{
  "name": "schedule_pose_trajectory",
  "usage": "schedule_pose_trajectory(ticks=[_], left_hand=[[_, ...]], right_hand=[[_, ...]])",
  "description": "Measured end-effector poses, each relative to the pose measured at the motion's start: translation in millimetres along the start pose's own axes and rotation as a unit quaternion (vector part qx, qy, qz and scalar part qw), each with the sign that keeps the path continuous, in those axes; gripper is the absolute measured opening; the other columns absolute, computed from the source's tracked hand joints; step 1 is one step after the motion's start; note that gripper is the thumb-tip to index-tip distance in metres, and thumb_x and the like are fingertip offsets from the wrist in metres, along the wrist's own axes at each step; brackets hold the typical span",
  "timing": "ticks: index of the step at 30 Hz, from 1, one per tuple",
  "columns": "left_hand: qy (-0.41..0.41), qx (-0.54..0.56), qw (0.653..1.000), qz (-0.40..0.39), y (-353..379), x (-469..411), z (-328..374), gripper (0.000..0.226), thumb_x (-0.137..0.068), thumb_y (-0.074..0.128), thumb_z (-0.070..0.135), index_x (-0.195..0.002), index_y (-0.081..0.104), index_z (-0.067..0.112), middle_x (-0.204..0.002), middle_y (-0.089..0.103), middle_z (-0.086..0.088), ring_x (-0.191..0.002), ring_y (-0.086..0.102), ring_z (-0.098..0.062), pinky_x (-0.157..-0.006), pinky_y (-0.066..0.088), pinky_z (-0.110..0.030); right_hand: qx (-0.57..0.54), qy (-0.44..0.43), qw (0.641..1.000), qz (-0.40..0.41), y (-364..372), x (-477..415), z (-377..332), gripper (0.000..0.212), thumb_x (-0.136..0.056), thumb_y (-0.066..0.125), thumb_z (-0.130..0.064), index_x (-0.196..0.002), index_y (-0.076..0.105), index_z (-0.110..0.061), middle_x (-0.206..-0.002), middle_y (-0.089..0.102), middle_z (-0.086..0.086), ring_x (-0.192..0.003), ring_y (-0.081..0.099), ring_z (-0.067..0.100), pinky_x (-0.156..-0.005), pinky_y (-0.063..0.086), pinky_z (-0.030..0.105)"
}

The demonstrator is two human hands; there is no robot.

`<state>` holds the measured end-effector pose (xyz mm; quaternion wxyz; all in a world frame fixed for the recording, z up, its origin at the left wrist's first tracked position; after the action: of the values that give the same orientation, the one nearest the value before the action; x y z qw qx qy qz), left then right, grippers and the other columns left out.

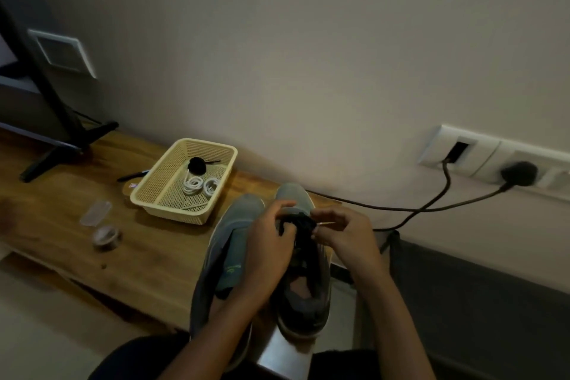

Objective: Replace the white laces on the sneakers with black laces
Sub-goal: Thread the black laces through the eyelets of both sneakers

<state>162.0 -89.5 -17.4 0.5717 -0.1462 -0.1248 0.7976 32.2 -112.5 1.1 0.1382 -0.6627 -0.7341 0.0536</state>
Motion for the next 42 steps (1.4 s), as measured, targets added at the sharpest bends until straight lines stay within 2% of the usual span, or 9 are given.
schedule_pose_trajectory(ticks=[6, 11, 15, 20, 27, 30, 35, 38, 42], left_hand=[[0.023, -0.004, 1.0, 0.001, -4, -15, -8, 0.026, -0.095, 0.044, 0.005, -0.095, 0.063, 0.023, -0.095, 0.062, 0.008, -0.088, 0.057, 0.0, -0.069, 0.043, -0.005], [-0.031, 0.051, 0.998, 0.03, -33, -29, -19, 0.021, -0.098, 0.048, 0.018, -0.089, 0.065, 0.024, -0.074, 0.062, 0.007, -0.069, 0.058, 0.002, -0.061, 0.043, -0.012], [-0.087, 0.15, 0.981, 0.083, -53, -34, -26, 0.023, -0.097, 0.05, 0.02, -0.087, 0.07, 0.024, -0.076, 0.063, 0.0, -0.073, 0.059, -0.015, -0.067, 0.049, -0.03], [-0.078, 0.157, 0.977, 0.124, -70, -40, -32, 0.029, -0.098, 0.043, 0.006, -0.094, 0.064, 0.026, -0.092, 0.065, -0.002, -0.057, 0.059, -0.004, -0.046, 0.044, -0.015], [0.011, 0.023, 0.974, 0.226, -105, -36, -29, 0.023, -0.094, 0.051, 0.004, -0.107, 0.068, 0.013, -0.104, 0.066, 0.003, -0.089, 0.061, -0.018, -0.072, 0.048, -0.019], [0.009, 0.061, 0.965, 0.255, -110, -37, -28, 0.026, -0.096, 0.046, 0.002, -0.111, 0.065, 0.012, -0.108, 0.064, 0.002, -0.098, 0.056, -0.005, -0.073, 0.042, -0.003], [0.01, 0.154, 0.935, 0.321, -123, -39, -34, 0.036, -0.093, 0.04, -0.004, -0.122, 0.055, 0.012, -0.12, 0.051, 0.007, -0.108, 0.061, -0.02, -0.086, 0.055, -0.036], [-0.024, 0.163, 0.921, 0.352, -132, -39, -40, 0.048, -0.094, 0.043, -0.005, -0.14, 0.043, 0.01, -0.141, 0.037, -0.005, -0.089, 0.063, -0.001, -0.077, 0.055, -0.023], [-0.063, 0.148, 0.919, 0.359, -135, -41, -44, 0.05, -0.095, 0.047, -0.001, -0.143, 0.039, 0.008, -0.148, 0.03, -0.005, -0.096, 0.054, 0.0, -0.092, 0.053, -0.036]], right_hand=[[0.056, -0.043, 0.982, 0.175, -11, -20, 1, 0.018, -0.083, 0.066, -0.003, -0.072, 0.065, -0.017, -0.072, 0.065, 0.0, -0.07, 0.062, 0.02, -0.066, 0.053, 0.034], [-0.133, 0.02, 0.955, 0.264, -22, -16, 6, 0.011, -0.091, 0.052, -0.001, -0.086, 0.057, -0.01, -0.062, 0.056, 0.004, -0.052, 0.048, 0.012, -0.052, 0.04, 0.028], [-0.264, 0.043, 0.918, 0.294, -22, -8, 4, 0.027, -0.093, 0.044, 0.003, -0.097, 0.061, -0.017, -0.06, 0.053, 0.005, -0.045, 0.041, 0.01, -0.042, 0.036, 0.02], [-0.301, 0.031, 0.919, 0.253, -17, -6, -7, 0.026, -0.094, 0.043, 0.003, -0.097, 0.068, -0.005, -0.063, 0.057, 0.007, -0.045, 0.049, 0.008, -0.048, 0.044, 0.018], [-0.31, 0.018, 0.911, 0.272, -17, -9, -11, 0.034, -0.088, 0.036, 0.013, -0.101, 0.064, -0.001, -0.084, 0.068, 0.015, -0.065, 0.058, 0.015, -0.051, 0.046, 0.016], [-0.266, -0.008, 0.922, 0.282, -13, -7, -14, 0.031, -0.089, 0.042, 0.013, -0.105, 0.064, -0.004, -0.084, 0.069, 0.005, -0.068, 0.063, 0.005, -0.059, 0.049, 0.013], [-0.239, -0.021, 0.909, 0.34, -15, -6, -10, 0.019, -0.09, 0.056, -0.003, -0.106, 0.065, -0.008, -0.088, 0.069, 0.0, -0.08, 0.064, 0.008, -0.065, 0.05, 0.02], [-0.23, -0.015, 0.887, 0.4, -19, -6, -2, 0.012, -0.095, 0.053, -0.013, -0.102, 0.063, -0.014, -0.105, 0.068, 0.006, -0.098, 0.063, 0.016, -0.074, 0.052, 0.028], [-0.217, 0.001, 0.882, 0.419, -19, -9, 3, 0.013, -0.099, 0.045, -0.017, -0.101, 0.058, -0.017, -0.117, 0.062, 0.01, -0.113, 0.057, 0.022, -0.084, 0.051, 0.034]])
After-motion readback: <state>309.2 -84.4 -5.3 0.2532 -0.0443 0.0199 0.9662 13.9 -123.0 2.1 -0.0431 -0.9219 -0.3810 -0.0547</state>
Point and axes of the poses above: each hand's wrist, its own x-axis away from the middle knuckle, its own y-axis out of the palm, z = x × y, the point moved 4 cm from there along -x, towards the middle knuckle
